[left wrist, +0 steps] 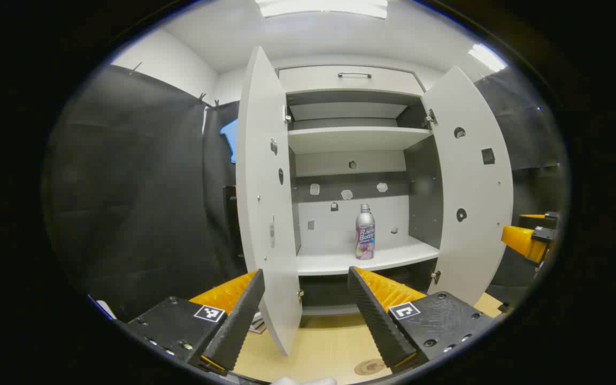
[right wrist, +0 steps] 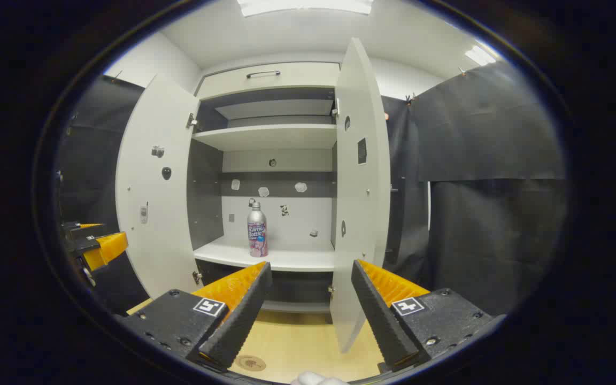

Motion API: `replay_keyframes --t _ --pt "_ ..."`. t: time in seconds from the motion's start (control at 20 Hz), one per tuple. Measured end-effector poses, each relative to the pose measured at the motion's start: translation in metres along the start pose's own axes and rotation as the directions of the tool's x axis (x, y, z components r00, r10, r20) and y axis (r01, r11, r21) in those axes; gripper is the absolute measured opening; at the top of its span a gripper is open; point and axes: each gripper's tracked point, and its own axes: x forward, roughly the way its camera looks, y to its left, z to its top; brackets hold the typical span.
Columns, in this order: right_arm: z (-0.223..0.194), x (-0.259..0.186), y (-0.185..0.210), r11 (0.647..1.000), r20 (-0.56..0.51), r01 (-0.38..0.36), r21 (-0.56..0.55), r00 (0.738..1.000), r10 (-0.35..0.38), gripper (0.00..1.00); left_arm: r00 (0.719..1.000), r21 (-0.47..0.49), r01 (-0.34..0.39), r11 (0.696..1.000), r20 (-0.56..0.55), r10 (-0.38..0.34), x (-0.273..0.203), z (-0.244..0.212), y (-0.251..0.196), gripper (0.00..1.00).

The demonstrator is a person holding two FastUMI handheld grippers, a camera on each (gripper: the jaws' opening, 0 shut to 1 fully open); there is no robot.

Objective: Grasp the bottle in the cabinet with the left hand and place it on the coaster, then close the right door with the right hand and the left door with the left hand.

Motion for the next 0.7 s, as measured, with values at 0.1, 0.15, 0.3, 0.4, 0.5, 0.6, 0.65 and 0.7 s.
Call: replay_keyframes --t 0.1,0.15,0.3,0.4,0.5,0.6,0.65,0.7 --pt "0.0 0.001 0.001 1.0 0.002 0.0 0.009 1.0 0.0 0.99 1.0 0.005 -0.002 1.0 0.0 0.002 0.003 -0.001 0.0 0.97" --pt "0.0 0.002 0.002 1.0 -0.001 -0.002 0.013 1.0 0.002 0.99 1.0 0.008 -0.002 1.0 0.0 0.002 0.003 0.0 0.0 0.94" --pt "0.001 0.005 0.0 1.0 -0.001 0.001 0.016 1.0 -0.001 0.99 1.0 0.008 0.001 1.0 -0.004 -0.001 0.008 -0.001 -0.001 0.94" --pt "0.001 0.006 0.002 1.0 0.001 0.004 0.011 1.0 -0.004 0.99 1.0 0.01 0.004 1.0 -0.001 -0.004 0.01 0.001 -0.003 0.96" --pt "0.001 0.008 0.002 1.0 -0.001 0.002 0.01 1.0 -0.002 0.98 1.0 0.011 0.008 1.0 0.002 -0.008 0.013 0.001 -0.003 0.96" --pt "0.002 0.012 0.003 1.0 -0.001 0.001 0.009 1.0 -0.001 0.98 1.0 0.012 0.011 1.0 0.005 -0.011 0.017 0.003 -0.005 0.95" --pt "0.001 0.015 0.003 1.0 -0.002 -0.001 0.01 1.0 0.001 0.98 1.0 0.012 0.012 1.0 0.004 -0.012 0.021 0.004 -0.005 0.95" --pt "0.002 0.017 0.004 1.0 -0.004 -0.002 0.011 1.0 0.002 0.98 1.0 0.009 0.017 1.0 0.004 -0.017 0.025 0.005 -0.007 0.98"
